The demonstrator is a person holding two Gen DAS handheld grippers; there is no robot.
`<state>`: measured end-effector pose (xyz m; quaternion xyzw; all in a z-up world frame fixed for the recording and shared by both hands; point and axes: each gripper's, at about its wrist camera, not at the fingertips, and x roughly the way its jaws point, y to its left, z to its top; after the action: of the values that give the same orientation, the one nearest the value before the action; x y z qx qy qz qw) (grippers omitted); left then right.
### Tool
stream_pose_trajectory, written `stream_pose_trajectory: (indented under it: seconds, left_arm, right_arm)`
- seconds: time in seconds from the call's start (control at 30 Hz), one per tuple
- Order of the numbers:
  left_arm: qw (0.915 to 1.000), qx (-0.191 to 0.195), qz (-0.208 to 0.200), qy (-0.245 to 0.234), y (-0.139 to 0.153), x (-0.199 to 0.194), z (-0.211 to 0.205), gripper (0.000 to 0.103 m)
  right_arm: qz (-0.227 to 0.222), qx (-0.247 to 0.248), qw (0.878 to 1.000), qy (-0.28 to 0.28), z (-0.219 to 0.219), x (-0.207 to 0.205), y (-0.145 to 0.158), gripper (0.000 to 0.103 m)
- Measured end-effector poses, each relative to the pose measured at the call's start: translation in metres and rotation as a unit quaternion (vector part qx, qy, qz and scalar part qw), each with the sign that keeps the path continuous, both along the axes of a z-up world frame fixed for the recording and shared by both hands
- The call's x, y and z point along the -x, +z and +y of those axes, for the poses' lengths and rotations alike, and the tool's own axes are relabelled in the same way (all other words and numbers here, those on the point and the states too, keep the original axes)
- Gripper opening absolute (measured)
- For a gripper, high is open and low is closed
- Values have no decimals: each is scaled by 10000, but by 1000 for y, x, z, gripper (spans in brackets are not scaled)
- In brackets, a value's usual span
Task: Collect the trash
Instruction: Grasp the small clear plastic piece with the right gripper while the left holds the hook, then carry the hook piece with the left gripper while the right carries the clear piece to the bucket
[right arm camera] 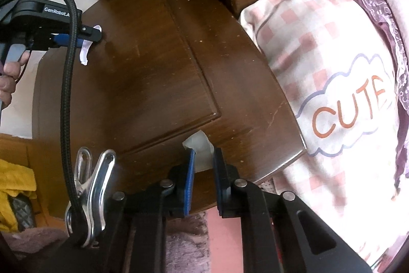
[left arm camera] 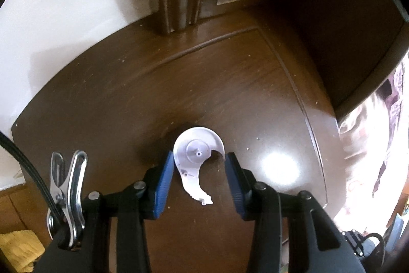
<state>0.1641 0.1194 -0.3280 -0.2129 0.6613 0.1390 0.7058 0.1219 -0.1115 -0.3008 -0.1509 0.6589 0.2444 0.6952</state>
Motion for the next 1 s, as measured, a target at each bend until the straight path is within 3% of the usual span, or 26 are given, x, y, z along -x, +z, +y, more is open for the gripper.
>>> stream_pose_trajectory:
  seconds: [0.23, 0.5, 1.0]
  left_arm:
    - [9996, 85, -94, 259, 9, 19, 9, 43]
    - [9974, 139, -103, 700, 25, 66, 14, 43]
    - [9855, 70, -159, 1687, 41, 157, 64, 43]
  right_arm:
    - [28, -156, 9998, 84, 5, -3, 9, 14]
    - [-29, -367, 9981, 497, 28, -5, 23, 14]
    - [-83, -531, 9882, 1432, 93, 32, 42, 14]
